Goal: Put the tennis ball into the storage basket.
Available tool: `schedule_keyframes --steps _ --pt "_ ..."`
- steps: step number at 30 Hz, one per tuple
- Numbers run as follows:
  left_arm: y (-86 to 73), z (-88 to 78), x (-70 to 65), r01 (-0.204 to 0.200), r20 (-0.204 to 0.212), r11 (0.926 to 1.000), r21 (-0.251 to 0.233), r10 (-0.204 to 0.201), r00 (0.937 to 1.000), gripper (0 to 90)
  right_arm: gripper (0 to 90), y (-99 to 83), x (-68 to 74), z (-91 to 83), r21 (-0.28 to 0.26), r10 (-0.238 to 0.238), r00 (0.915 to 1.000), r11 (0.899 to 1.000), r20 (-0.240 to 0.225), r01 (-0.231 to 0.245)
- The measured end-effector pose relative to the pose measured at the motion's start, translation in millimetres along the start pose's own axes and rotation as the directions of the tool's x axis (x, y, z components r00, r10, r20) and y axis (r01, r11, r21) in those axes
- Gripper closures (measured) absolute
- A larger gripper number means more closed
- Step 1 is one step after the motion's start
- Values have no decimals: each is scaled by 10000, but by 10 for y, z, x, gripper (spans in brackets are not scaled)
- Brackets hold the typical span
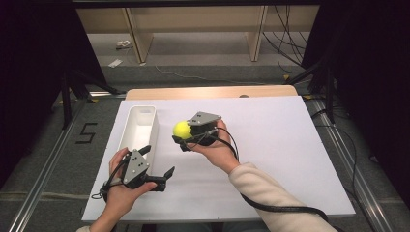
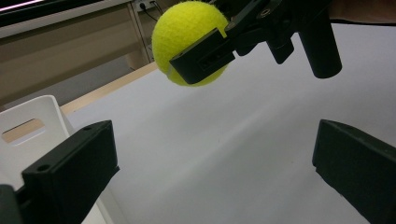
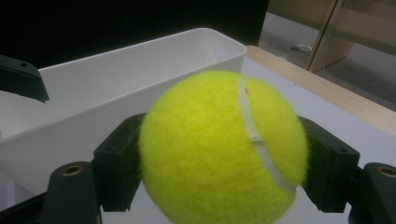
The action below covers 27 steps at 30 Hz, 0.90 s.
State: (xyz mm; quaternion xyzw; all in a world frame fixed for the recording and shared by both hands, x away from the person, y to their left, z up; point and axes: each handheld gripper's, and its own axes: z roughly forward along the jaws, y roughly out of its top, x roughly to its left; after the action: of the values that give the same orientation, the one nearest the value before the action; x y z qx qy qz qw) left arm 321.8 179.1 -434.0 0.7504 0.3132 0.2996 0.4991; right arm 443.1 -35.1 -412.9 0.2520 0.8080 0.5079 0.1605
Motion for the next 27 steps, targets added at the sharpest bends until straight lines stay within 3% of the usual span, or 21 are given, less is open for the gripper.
schedule_keyframes --steps 27 --pt "1 1 -6 -11 2 10000 6 11 10000 0 263 46 98 86 -119 -8 9997 9999 -227 5"
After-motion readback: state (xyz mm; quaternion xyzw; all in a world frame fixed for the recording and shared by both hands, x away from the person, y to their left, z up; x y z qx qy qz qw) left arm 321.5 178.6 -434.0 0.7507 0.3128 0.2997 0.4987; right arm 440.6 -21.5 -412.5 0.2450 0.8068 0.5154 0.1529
